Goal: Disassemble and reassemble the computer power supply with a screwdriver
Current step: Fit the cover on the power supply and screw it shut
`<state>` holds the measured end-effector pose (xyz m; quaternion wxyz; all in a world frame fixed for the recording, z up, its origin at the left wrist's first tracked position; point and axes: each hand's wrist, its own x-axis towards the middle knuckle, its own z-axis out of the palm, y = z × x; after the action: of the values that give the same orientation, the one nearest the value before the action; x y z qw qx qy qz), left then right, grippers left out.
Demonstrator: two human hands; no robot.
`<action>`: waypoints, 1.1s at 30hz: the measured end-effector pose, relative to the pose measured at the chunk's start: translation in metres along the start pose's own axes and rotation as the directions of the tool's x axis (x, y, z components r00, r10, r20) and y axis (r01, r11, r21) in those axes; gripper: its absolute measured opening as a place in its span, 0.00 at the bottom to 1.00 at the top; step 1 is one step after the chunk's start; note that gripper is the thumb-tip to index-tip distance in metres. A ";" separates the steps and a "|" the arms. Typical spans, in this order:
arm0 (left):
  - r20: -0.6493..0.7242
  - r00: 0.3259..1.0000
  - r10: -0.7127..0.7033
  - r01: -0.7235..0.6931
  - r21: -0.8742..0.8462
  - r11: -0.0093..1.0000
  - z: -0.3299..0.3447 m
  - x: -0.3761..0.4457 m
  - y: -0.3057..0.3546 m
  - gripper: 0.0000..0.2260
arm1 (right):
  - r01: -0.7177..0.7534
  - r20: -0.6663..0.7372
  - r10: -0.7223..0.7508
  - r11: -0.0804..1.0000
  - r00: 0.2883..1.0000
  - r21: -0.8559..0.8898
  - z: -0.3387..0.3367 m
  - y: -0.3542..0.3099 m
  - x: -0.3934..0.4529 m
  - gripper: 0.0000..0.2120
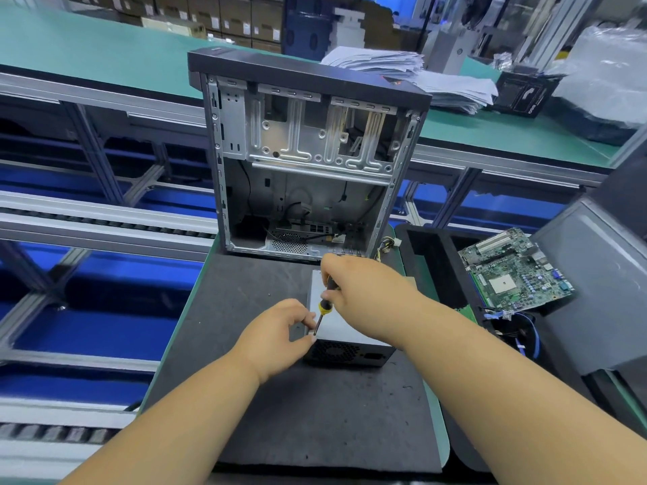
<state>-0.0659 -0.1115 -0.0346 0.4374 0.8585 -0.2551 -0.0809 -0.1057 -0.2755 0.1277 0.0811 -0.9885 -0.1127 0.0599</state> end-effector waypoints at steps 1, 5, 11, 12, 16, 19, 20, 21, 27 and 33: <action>-0.001 1.000 0.000 0.000 0.001 1.000 0.000 0.000 0.000 0.06 | -0.002 -0.015 0.002 1.000 1.000 -0.012 0.000 -0.001 0.001 0.08; -0.007 1.000 -0.006 0.006 -0.013 1.000 -0.001 0.001 0.000 0.08 | -0.052 -0.041 0.051 0.998 0.998 -0.038 0.002 -0.004 0.005 0.11; -0.016 1.000 -0.001 0.001 -0.008 1.000 -0.001 0.000 0.002 0.09 | -0.125 -0.108 0.114 0.987 0.988 -0.101 0.007 -0.012 0.007 0.17; -0.021 1.000 -0.011 0.010 -0.013 1.000 -0.001 -0.001 0.003 0.09 | -0.136 -0.110 0.124 0.984 0.986 -0.111 0.007 -0.013 0.007 0.17; -0.030 0.998 -0.046 0.045 -0.043 0.998 -0.001 -0.001 0.006 0.08 | -0.160 -0.140 0.151 0.986 0.979 -0.050 0.006 -0.004 -0.001 0.16; -0.058 0.994 -0.087 0.084 -0.046 0.995 -0.003 0.003 0.012 0.10 | -0.160 -0.266 0.184 0.981 0.946 0.110 0.000 0.015 -0.014 0.14; -0.063 0.993 -0.103 0.100 -0.041 0.994 -0.003 0.005 0.014 0.10 | -0.152 -0.299 0.196 0.975 0.934 0.165 -0.002 0.022 -0.018 0.14; -0.061 0.991 -0.118 0.117 -0.022 0.993 -0.004 0.006 0.017 0.09 | -0.145 -0.317 0.210 0.966 0.925 0.216 -0.004 0.029 -0.021 0.13; -0.110 0.961 -0.253 0.248 -0.051 0.967 0.005 0.007 0.028 0.14 | -0.105 -0.321 0.291 0.865 0.901 0.490 0.000 0.069 -0.034 0.12; -0.209 0.866 -0.454 0.425 -0.170 0.889 0.013 0.005 0.029 0.07 | -0.034 -0.312 0.402 0.657 0.861 0.753 0.010 0.090 -0.030 0.09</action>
<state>-0.0771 -0.1376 -0.0187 0.4853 0.8699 0.0082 -0.0877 -0.1167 -0.3675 0.1055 0.4809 -0.8656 0.0659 -0.1231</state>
